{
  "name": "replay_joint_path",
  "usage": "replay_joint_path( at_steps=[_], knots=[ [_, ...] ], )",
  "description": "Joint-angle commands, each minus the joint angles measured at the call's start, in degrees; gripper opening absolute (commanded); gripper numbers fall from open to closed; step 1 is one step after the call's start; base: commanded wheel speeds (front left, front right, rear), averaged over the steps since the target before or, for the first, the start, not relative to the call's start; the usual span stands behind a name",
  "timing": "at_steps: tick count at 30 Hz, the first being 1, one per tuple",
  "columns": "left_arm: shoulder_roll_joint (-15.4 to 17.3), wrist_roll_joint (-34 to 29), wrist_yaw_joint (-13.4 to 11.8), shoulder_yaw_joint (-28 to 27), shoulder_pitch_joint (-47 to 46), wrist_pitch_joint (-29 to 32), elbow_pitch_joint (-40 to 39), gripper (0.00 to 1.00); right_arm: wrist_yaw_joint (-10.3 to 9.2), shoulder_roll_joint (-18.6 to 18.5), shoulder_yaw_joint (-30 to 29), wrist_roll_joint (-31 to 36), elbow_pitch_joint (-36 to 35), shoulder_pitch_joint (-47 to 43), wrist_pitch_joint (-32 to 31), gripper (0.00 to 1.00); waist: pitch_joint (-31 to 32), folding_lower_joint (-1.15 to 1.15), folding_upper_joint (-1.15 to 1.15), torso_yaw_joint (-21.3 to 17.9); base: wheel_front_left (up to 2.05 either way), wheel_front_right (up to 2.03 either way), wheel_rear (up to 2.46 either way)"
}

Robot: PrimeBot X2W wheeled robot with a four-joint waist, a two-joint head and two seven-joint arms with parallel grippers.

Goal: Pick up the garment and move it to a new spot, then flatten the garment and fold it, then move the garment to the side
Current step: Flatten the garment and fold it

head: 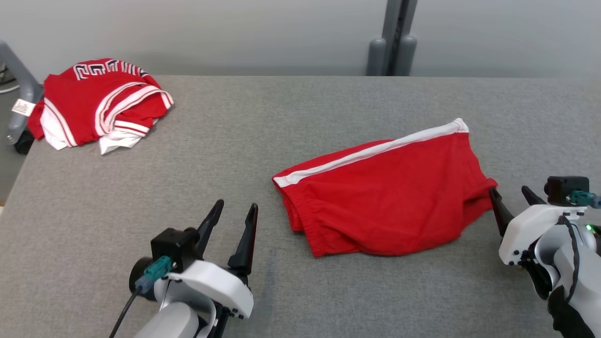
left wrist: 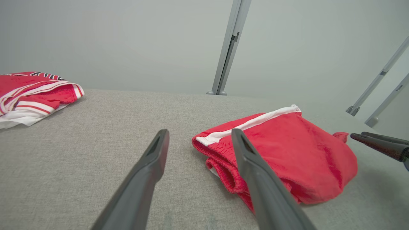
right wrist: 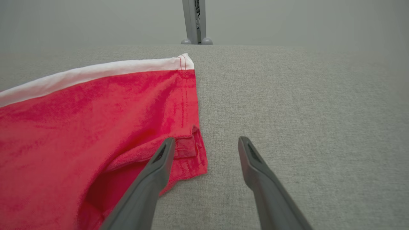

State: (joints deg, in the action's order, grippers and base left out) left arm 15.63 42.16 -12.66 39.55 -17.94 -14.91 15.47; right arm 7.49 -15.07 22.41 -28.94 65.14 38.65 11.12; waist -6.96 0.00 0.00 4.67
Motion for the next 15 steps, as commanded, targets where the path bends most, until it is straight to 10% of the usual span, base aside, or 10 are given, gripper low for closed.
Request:
replay_joint_path(
  at_steps=[1,15],
  knots=[
    [0.3,0.4,-0.4,-0.3,1.1,-0.3,-0.7,1.00,0.01,-0.3,-0.2,-0.9,0.2,-0.7,-0.2,1.00,0.5,0.00,0.00,1.0,0.00,0.00,0.00],
    [1.6,0.6,-2.6,-0.4,4.1,0.2,-6.3,1.00,0.01,0.6,-3.6,-4.8,7.2,1.5,-1.0,1.00,-0.3,0.00,0.00,4.7,0.00,0.00,0.00]
  ],
)
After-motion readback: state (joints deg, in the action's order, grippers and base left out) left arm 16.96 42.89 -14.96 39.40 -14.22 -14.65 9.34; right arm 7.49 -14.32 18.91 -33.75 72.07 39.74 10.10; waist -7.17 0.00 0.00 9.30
